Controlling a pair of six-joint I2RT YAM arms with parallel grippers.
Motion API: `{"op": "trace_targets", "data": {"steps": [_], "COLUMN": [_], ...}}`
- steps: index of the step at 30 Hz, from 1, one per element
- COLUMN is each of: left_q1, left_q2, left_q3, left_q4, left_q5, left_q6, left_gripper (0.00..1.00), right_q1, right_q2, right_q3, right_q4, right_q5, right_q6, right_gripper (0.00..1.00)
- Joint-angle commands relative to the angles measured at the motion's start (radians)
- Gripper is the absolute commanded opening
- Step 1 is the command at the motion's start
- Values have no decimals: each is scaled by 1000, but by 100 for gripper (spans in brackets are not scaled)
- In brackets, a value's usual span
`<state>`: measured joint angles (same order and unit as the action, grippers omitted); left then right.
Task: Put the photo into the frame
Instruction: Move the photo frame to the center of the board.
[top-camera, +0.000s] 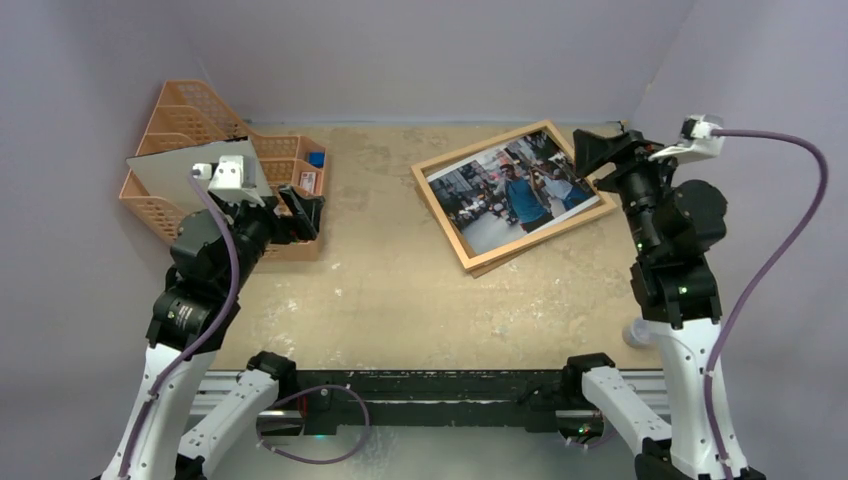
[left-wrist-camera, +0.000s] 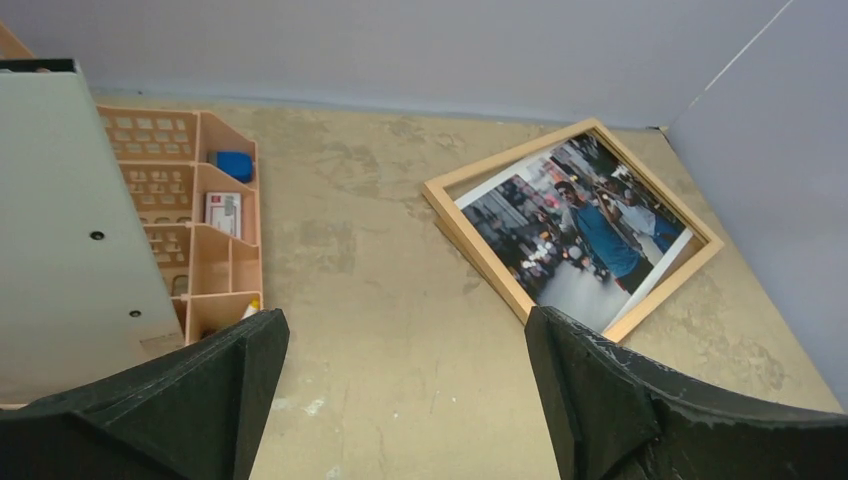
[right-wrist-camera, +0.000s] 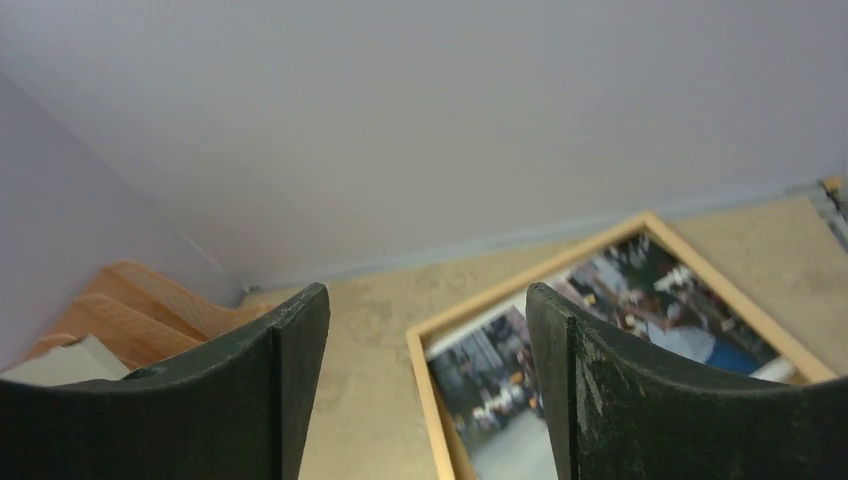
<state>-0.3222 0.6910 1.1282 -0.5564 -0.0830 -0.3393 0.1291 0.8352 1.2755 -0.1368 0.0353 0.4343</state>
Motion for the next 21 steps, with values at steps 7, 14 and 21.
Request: {"op": "trace_targets", "data": {"steps": [7, 14, 21], "left_q1": [-5, -5, -5], "left_q2": [-95, -49, -15], "left_q3": [-230, -342, -391], "left_q4": [282, 333, 336], "left_q5": [358, 400, 419], "left_q6": [-33, -33, 13], "left_gripper": [95, 93, 88], "right_q1": [3, 3, 3], "right_q2": [174, 359, 634], "right_q3": [-177, -279, -251], "right_q4": [-99, -13, -73], "right_q5": [-32, 46, 167], "right_q6": [80, 158, 260], "right_gripper": [75, 77, 68]}}
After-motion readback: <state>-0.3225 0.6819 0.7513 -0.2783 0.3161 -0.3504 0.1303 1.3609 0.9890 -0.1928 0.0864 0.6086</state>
